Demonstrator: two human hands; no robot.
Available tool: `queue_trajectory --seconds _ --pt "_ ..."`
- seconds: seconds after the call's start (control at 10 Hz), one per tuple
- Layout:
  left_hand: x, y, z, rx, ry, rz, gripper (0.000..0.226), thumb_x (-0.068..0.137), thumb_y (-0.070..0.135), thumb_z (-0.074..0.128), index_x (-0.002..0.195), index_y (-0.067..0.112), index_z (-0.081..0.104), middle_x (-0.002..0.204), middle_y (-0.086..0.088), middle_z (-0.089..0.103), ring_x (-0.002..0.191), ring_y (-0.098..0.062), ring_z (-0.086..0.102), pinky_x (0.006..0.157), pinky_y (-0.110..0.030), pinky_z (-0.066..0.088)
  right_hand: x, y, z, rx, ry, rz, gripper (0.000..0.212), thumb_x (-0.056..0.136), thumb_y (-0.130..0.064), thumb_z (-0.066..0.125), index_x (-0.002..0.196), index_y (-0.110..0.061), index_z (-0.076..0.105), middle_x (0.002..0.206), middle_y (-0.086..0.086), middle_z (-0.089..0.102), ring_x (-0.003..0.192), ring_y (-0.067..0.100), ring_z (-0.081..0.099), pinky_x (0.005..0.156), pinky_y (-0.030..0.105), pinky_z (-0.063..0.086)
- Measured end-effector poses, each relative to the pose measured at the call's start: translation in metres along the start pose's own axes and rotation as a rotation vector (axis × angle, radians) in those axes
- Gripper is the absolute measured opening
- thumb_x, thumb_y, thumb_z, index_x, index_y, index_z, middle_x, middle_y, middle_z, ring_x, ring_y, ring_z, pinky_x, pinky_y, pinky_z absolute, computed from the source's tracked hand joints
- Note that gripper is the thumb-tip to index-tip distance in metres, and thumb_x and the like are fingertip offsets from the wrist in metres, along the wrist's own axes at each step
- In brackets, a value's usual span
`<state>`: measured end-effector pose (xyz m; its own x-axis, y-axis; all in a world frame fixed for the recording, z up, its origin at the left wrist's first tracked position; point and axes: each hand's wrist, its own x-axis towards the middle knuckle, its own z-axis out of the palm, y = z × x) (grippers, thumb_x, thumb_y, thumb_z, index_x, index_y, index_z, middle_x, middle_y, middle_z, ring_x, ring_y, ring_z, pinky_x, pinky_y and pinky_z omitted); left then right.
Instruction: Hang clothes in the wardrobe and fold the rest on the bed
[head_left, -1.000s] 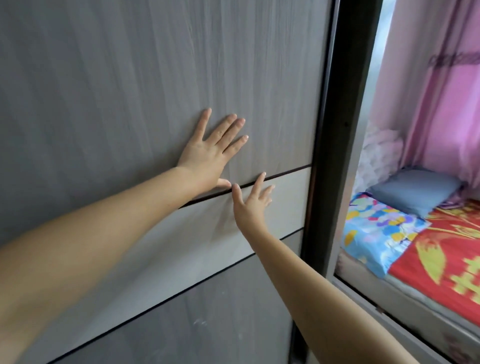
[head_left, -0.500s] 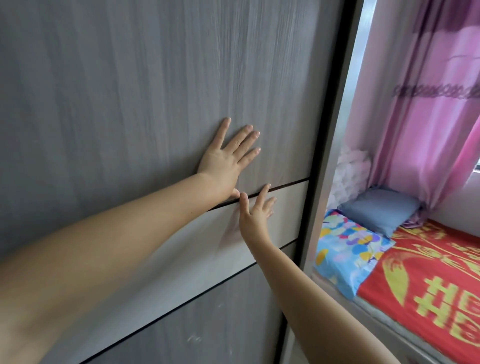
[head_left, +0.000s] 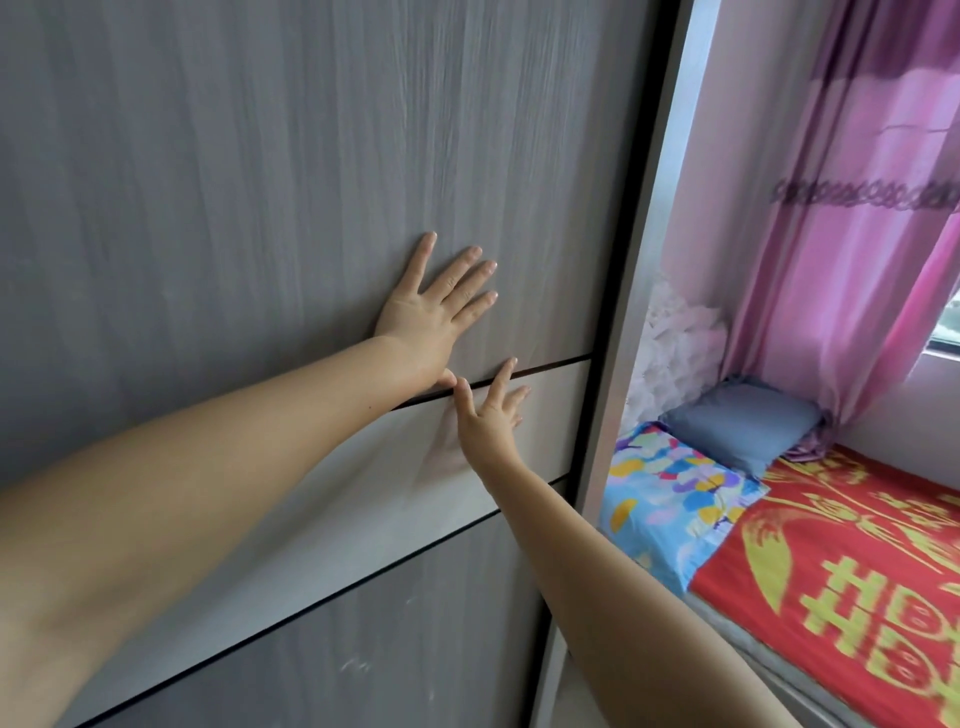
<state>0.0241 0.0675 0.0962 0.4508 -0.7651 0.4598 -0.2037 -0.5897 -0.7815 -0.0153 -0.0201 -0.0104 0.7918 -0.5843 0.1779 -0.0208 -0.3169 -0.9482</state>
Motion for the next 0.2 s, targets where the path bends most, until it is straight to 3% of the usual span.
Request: queue_trajectory --seconds 0.1,0.2 --pt "0.002 -0.007 -0.006 -0.064 0.012 0.02 0.104 0.082 0.076 0.036 0.149 0.017 -0.018 0.154 -0.012 -0.03 0.141 -0.032 -0.03 0.095 -0.066 -0.026 0.0 -0.007 -0.013 -0.011 -0.057 -0.011 0.079 0.097 -0.051 0.042 0.148 -0.04 -0.017 0.157 0.009 -0.025 0.146 0.036 -0.013 0.118 0.052 0.004" --pt "-0.02 0.007 -0.005 -0.279 0.08 0.11 0.078 0.093 0.052 0.043 0.153 0.016 0.008 0.159 -0.014 -0.012 0.146 -0.029 -0.013 0.104 -0.063 -0.018 -0.008 0.014 -0.036 -0.06 -0.124 -0.071 0.076 0.098 -0.042 0.047 0.152 -0.034 -0.006 0.161 0.008 -0.009 0.148 0.025 0.003 0.118 0.04 0.015"
